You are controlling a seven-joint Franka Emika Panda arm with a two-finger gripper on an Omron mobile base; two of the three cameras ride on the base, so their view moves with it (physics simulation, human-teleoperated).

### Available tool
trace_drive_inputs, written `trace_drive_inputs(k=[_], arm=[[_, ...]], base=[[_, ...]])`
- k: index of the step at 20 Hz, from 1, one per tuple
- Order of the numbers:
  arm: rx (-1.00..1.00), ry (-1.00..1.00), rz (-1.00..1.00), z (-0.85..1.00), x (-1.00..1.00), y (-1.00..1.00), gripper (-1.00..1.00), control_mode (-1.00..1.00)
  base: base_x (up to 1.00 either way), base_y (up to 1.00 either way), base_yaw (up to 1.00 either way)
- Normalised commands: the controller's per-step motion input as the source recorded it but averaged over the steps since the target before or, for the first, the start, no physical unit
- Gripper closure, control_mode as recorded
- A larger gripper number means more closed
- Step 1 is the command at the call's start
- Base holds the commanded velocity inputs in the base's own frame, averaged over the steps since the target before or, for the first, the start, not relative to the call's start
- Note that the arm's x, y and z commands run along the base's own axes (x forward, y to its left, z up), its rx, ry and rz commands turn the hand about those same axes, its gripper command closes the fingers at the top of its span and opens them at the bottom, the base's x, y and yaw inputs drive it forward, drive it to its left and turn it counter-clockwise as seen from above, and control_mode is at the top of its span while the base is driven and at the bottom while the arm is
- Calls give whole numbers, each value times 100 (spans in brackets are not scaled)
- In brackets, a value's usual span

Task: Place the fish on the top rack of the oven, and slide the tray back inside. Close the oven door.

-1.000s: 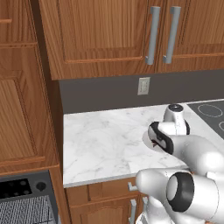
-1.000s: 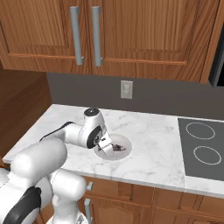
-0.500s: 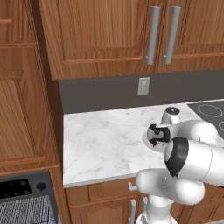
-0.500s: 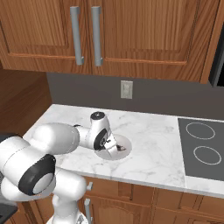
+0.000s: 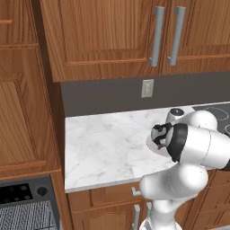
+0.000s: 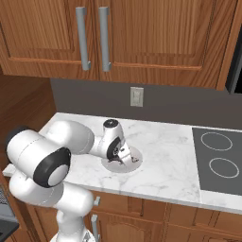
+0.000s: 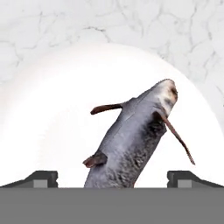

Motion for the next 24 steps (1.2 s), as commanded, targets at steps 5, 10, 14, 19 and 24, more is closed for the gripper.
trace_drive_inputs(k=[5,10,14,19,24], arm=[[0,0,0,-29,9,0,-100,-100],[0,-6,0,-66,0,0,-100,-100],[0,-7,0,-69,2,0,100,-100],[0,0,0,-5,2,0,100,-100],[0,-6,2,6,-14,0,100,-100]], base=[[0,0,0],[0,0,0],[0,0,0],[0,0,0],[0,0,0]])
